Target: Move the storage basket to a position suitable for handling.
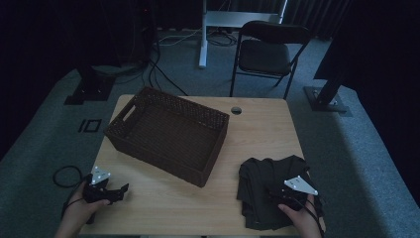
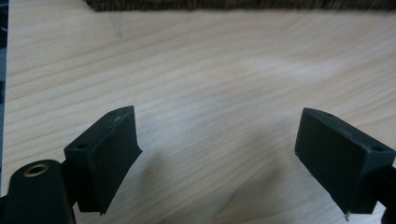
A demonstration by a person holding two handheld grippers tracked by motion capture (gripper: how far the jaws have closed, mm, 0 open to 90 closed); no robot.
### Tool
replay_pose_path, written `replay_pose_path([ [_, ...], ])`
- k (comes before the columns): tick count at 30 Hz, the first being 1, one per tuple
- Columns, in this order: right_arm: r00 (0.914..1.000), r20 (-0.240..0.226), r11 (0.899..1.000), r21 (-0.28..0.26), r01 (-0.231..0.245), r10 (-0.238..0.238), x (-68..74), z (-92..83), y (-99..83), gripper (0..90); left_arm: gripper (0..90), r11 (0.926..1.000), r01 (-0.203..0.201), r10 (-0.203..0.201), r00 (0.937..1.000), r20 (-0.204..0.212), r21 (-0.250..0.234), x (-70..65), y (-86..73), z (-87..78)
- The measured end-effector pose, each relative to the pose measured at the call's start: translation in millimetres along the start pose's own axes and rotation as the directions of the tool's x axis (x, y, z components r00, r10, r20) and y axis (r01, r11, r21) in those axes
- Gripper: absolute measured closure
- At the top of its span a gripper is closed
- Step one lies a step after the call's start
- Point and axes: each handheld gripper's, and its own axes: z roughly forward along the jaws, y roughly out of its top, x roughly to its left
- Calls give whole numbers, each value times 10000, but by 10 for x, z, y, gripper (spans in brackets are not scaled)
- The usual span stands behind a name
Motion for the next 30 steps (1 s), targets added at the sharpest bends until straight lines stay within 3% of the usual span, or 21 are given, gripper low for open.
replay_pose_path([
  [3, 9999, -131, 9998, -167, -71, 69, 29, -15, 71, 125, 137, 10000, -34, 33, 9999, -157, -80, 39, 33, -31],
  [9, 9993, -359, 9993, -379, -61, 47, 95, -46, 170, 125, 137, 9992, 170, -172, 9998, -67, -363, 118, 72, -77],
  [18, 9974, -718, 9968, -781, -151, 95, 217, -73, 346, 125, 143, 9913, 580, -605, 9980, -176, -1184, 330, 248, -170],
  [23, 9958, -918, 9961, -881, -106, 25, 289, -64, 396, 125, 144, 9897, 644, -678, 9975, -220, -1282, 398, 306, -183],
  [27, 9950, -994, 9950, -995, 21, -120, 360, -55, 437, 126, 144, 9874, 671, -705, 9973, -191, -1434, 437, 359, -196],
  [28, 9937, -993, 9942, -989, 417, -516, 464, -29, 464, 126, 144, 9864, 538, -585, 9980, -258, -1556, 437, 395, -192],
  [30, 9914, -1153, 9935, -1016, 506, -623, 530, -11, 481, 126, 144, 9855, 543, -591, 9979, -253, -1605, 435, 405, -193],
])
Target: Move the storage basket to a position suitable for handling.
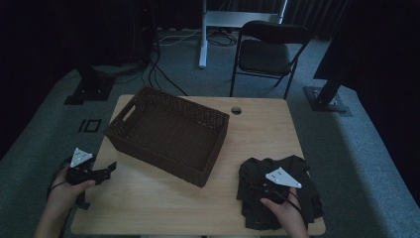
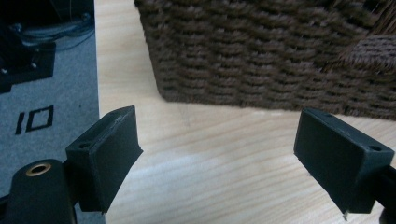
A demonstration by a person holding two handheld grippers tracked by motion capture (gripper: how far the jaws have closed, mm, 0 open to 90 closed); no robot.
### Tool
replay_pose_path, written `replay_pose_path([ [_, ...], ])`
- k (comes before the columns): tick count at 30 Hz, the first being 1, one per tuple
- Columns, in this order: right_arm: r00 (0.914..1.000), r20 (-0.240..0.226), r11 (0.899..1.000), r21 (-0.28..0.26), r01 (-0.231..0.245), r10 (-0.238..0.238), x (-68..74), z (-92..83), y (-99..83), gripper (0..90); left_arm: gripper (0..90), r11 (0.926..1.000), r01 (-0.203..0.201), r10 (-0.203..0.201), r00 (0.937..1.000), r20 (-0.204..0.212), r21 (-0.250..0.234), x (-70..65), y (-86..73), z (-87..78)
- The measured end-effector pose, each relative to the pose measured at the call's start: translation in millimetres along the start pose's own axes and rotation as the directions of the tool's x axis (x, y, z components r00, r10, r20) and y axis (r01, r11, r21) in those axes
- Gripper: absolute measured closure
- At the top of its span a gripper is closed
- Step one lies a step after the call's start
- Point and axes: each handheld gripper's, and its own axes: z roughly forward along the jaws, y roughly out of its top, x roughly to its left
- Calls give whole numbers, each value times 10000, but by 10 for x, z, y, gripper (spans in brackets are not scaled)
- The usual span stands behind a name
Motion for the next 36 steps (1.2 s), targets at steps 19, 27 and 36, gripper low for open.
replay_pose_path([
  [19, 9906, -1303, 9976, -591, 350, -425, 520, 231, 366, 126, 143, 9919, -220, 215, 9998, -51, -1255, 186, 512, 17],
  [27, 9896, -1367, 9947, -972, 322, -454, 579, 227, 566, 126, 144, 9860, 34, -35, 10000, -3, -1666, 305, 713, 78],
  [36, 9887, -1465, 9947, -1017, 169, -318, 648, 315, 638, 126, 151, 9905, 57, -102, 9994, -326, -1376, 411, 877, 328],
])
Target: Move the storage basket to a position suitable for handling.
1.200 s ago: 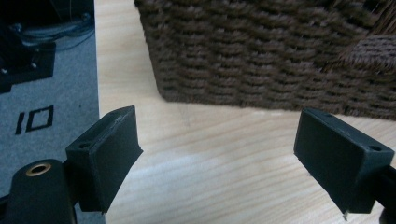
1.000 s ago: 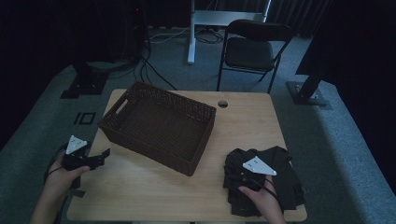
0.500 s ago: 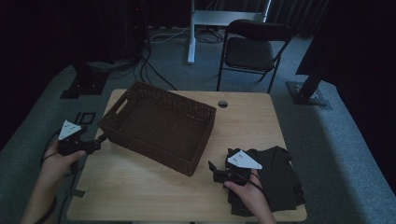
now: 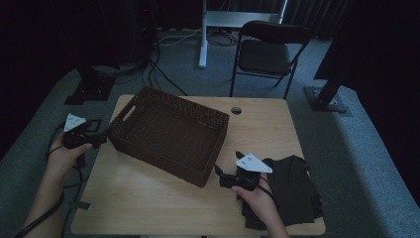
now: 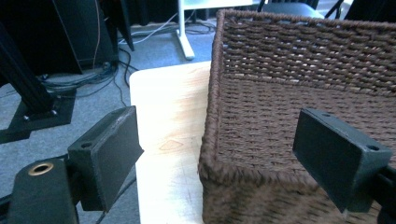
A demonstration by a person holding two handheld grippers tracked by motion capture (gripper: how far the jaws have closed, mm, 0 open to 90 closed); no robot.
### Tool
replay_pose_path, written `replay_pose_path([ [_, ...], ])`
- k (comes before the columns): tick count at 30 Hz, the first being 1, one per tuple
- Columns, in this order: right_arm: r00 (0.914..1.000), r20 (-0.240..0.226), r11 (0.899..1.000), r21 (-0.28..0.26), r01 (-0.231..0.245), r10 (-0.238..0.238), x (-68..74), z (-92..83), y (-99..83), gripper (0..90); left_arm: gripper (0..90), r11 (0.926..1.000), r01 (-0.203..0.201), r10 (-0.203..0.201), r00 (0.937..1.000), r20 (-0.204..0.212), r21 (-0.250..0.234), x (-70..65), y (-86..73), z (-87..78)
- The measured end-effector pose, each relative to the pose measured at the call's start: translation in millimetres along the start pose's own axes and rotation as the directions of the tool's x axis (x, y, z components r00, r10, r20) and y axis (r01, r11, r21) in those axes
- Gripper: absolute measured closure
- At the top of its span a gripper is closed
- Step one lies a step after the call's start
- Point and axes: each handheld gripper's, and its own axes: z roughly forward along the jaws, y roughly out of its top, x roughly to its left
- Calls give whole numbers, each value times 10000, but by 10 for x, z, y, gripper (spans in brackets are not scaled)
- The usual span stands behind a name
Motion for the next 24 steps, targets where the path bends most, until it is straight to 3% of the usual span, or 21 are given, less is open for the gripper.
replay_pose_path([
  [7, 9998, 32, 9997, 162, 177, -178, 37, 110, 56, 126, 159, 9988, -187, 179, 9997, 182, 456, 28, 12, 207],
  [12, 9998, -122, 9998, 110, -142, 144, 103, 250, 122, 126, 180, 9972, 25, -52, 9993, 370, 743, 19, 36, 384],
  [15, 9997, -215, 9997, 197, -144, 148, 128, 308, 122, 126, 180, 9964, -101, 61, 9988, 481, 839, 7, 40, 428],
  [21, 9999, -76, 9985, 528, -119, 123, 156, 459, 76, 133, 218, 9952, 33, -92, 9982, 595, 983, -1, 42, 545],
  [22, 9999, -20, 9986, 501, -142, 143, 153, 471, 69, 134, 222, 9948, 71, -152, 9968, 790, 1018, -4, 35, 564],
  [24, 9995, 123, 9988, 401, -280, 276, 151, 482, 61, 154, 230, 9943, 159, -243, 9966, 786, 1054, -8, 27, 582],
])
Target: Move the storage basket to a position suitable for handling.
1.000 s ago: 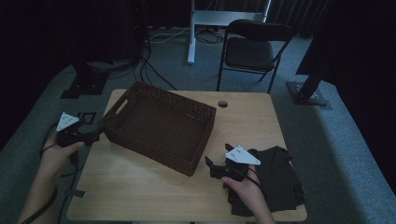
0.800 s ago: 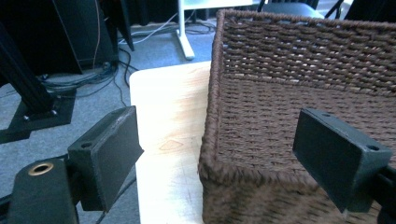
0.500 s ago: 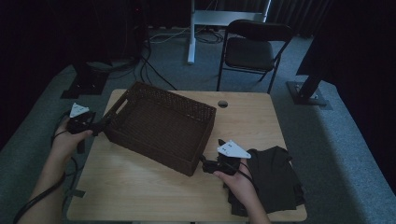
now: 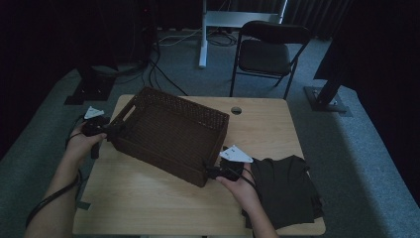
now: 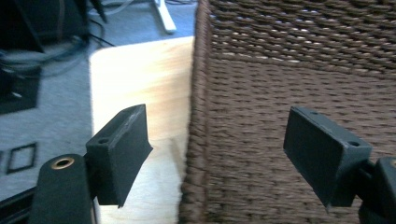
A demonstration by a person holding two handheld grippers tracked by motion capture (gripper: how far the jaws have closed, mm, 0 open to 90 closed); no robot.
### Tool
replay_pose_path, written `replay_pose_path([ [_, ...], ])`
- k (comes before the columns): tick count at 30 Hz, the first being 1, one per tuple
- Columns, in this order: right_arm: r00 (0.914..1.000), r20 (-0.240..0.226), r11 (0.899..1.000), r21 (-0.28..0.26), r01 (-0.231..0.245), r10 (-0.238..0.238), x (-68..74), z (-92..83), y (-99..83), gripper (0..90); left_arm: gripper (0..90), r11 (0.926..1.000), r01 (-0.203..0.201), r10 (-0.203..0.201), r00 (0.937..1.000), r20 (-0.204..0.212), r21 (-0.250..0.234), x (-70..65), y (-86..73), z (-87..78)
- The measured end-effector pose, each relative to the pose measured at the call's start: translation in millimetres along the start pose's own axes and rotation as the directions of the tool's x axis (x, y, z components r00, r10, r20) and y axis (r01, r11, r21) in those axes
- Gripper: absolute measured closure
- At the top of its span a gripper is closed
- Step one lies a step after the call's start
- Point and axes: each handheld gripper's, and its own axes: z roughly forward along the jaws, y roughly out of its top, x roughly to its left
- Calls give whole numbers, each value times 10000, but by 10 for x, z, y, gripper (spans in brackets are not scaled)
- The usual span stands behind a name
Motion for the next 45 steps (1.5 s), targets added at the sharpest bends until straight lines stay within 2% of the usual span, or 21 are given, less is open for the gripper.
replay_pose_path([
  [3, 10000, 74, 9999, -97, -52, 53, -2, 9, -4, 182, 272, 10000, 25, -24, 10000, 95, -78, -6, -4, 9],
  [5, 9998, 210, 10000, -94, 23, -21, 6, 19, -11, 211, 335, 10000, 14, -14, 10000, -20, -51, -13, -3, 18],
  [6, 9998, 217, 9999, -101, -32, 34, 14, 36, -18, 230, 352, 9996, 199, -202, 9997, 123, 223, -21, -4, 40],
  [9, 9996, 261, 9999, -51, -98, 99, 19, 46, -16, 239, 444, 9982, 430, -439, 9988, 213, 407, -19, 3, 53],
  [10, 9997, 197, 9999, 6, -158, 158, 24, 50, -10, 282, 466, 9975, 505, -520, 9982, 296, 503, -22, 9, 56],
  [15, 9996, 226, 9998, -16, -188, 188, 44, 68, -17, 315, 491, 9983, 50, -58, 9999, 141, 575, -40, 16, 47],
  [16, 9977, -94, 9978, 60, -664, 664, 35, 81, -26, 375, 498, 9986, 128, -130, 9999, 38, 516, -21, 18, 47],
  [17, 9963, -134, 9963, 127, -852, 854, 32, 85, -25, 370, 563, 9986, 128, -130, 9999, 38, 516, -21, 18, 47],
  [18, 9955, -80, 9954, 163, -943, 944, 35, 89, -22, 383, 566, 9985, 284, -283, 9996, -22, 477, -17, 17, 47],
  [19, 9952, -147, 9949, 290, -966, 970, 45, 83, -12, 448, 569, 9985, 284, -283, 9996, -22, 477, -17, 17, 47],
  [21, 9935, -191, 9930, 391, -1114, 1122, 61, 77, -1, 479, 576, 9987, 193, -185, 9997, -160, 481, -32, 13, 46],
  [22, 9924, 34, 9907, 591, -1228, 1228, 90, 71, 22, 499, 581, 9986, 96, -85, 9997, -224, 524, -41, 9, 35],
  [27, 9896, 470, 9874, 756, -1391, 1358, 108, 75, 53, 534, 592, 9981, 193, -169, 9991, -396, 593, -75, -8, 3],
  [33, 9879, 1138, 9924, 506, -1118, 1055, 106, 83, 48, 592, 592, 9980, 512, -485, 9962, -717, 367, -166, -76, -65],
  [35, 9871, 1219, 9927, 480, -1102, 1037, 104, 85, 46, 597, 592, 9978, 631, -611, 9950, -789, 226, -200, -107, -95],
  [38, 9825, 1543, 9931, 377, -1113, 1043, 75, 101, 42, 618, 592, 9966, 811, -792, 9927, -906, 173, -266, -162, -157],
  [39, 9825, 1543, 9931, 377, -1113, 1043, 75, 101, 42, 618, 639, 9966, 811, -792, 9927, -906, 173, -266, -162, -157],
  [40, 9800, 1740, 9939, 372, -1042, 962, 44, 109, 50, 632, 734, 9966, 786, -752, 9895, -1231, 231, -278, -192, -202],
  [41, 9800, 1740, 9939, 372, -1042, 962, 44, 109, 50, 632, 732, 9966, 786, -752, 9895, -1231, 231, -278, -192, -202],
  [42, 9785, 1703, 9916, 360, -1241, 1163, 2, 114, 50, 675, 790, 9960, 865, -831, 9893, -1201, 228, -282, -211, -217],
  [45, 9773, 1728, 9909, 326, -1303, 1228, -35, 121, 49, 681, 801, 9946, 1023, -998, 9895, -1047, 191, -298, -256, -277],
])
